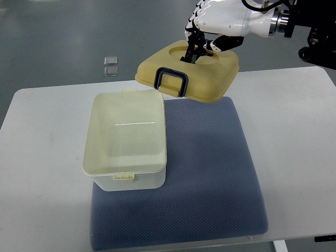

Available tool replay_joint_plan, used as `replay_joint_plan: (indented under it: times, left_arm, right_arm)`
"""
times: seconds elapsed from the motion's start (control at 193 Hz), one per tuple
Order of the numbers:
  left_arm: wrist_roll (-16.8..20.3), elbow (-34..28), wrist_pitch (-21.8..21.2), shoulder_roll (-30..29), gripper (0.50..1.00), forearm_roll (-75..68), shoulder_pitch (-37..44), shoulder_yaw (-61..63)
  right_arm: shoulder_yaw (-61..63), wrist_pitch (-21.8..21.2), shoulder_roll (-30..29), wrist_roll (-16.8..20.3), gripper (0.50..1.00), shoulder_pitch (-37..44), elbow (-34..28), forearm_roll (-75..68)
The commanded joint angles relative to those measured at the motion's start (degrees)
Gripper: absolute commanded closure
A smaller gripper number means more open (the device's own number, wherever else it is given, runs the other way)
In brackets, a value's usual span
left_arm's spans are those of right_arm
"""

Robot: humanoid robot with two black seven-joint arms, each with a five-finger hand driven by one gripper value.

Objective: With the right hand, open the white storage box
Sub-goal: 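Carry the lid beside the box and lower it onto the mat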

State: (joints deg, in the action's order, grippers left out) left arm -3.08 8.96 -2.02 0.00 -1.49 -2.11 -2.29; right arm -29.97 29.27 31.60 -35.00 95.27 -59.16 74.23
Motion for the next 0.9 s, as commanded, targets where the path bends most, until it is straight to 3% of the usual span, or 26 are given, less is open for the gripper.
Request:
replay_joint_plan:
  times: [0.0,0.507,0.895]
  left_arm:
    - [0.00,0.00,0.00,0.00,0.500,0.00,0.00,0.00]
    - [0.00,0.00,0.00,0.00,0.500,0.00,0.00,0.00]
    - [0.00,0.00,0.00,0.00,0.500,0.00,0.00,0.00]
  right_arm:
    - [0.00,1.58,1.36,0.00,1.000,-2.37,0.01,0.83]
    - [9.49,5.73,7.95,0.00,1.000,-18.28,0.09,9.53]
    - [9.85,5.73,4.35,0.00,1.000,-23.64,0.09,11.11]
